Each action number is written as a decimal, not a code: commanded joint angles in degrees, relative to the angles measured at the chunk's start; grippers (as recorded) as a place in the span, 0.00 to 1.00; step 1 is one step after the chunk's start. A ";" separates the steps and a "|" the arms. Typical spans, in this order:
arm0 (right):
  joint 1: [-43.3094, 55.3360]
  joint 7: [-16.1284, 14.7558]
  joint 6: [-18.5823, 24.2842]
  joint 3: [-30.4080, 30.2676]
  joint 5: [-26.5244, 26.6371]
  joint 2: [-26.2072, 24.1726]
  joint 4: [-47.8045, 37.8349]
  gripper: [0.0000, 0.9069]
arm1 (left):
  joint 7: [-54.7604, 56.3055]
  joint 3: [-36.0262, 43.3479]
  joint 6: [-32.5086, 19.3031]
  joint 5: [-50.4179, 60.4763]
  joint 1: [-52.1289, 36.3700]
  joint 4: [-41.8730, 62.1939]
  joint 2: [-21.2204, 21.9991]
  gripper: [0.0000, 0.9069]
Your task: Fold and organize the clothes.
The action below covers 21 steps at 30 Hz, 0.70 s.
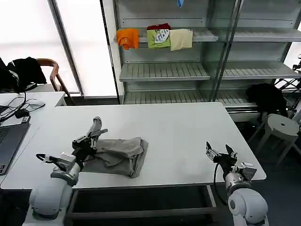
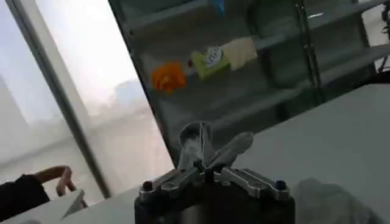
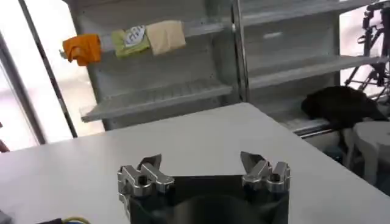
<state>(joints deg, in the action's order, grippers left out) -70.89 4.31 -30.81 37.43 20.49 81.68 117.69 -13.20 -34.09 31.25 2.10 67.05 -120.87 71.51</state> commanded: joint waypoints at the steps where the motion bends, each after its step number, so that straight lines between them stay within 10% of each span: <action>1: -0.09 -0.02 0.05 -0.02 -0.23 -0.04 -0.34 1.00 | 4.11 10.44 1.80 -0.12 -0.01 2.16 5.55 0.00; 11: 0.29 -0.08 0.07 -0.36 -0.55 0.03 -1.52 1.00 | 6.23 14.71 1.80 2.83 -0.34 6.89 8.59 0.01; 12: 0.30 -0.12 0.07 -0.43 -0.62 0.04 -1.60 1.00 | 6.75 15.19 1.81 3.30 -0.43 7.53 8.89 0.16; 13: 0.32 -0.15 0.09 -0.53 -0.74 0.08 -1.72 1.00 | 7.68 15.84 1.80 3.59 -0.55 8.49 9.13 0.86; 14: 0.32 -0.17 0.10 -0.58 -0.77 0.11 -1.79 1.00 | 8.15 16.16 1.79 3.65 -0.68 9.44 9.53 1.00; 21: 0.25 -0.29 0.24 -0.91 -1.27 0.33 -2.35 1.00 | 11.43 19.12 1.79 3.58 -1.52 13.47 12.70 1.00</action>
<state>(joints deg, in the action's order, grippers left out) -70.62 4.03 -30.61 36.57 19.31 81.99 115.53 -6.06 -20.01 32.76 4.64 65.87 -113.42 80.26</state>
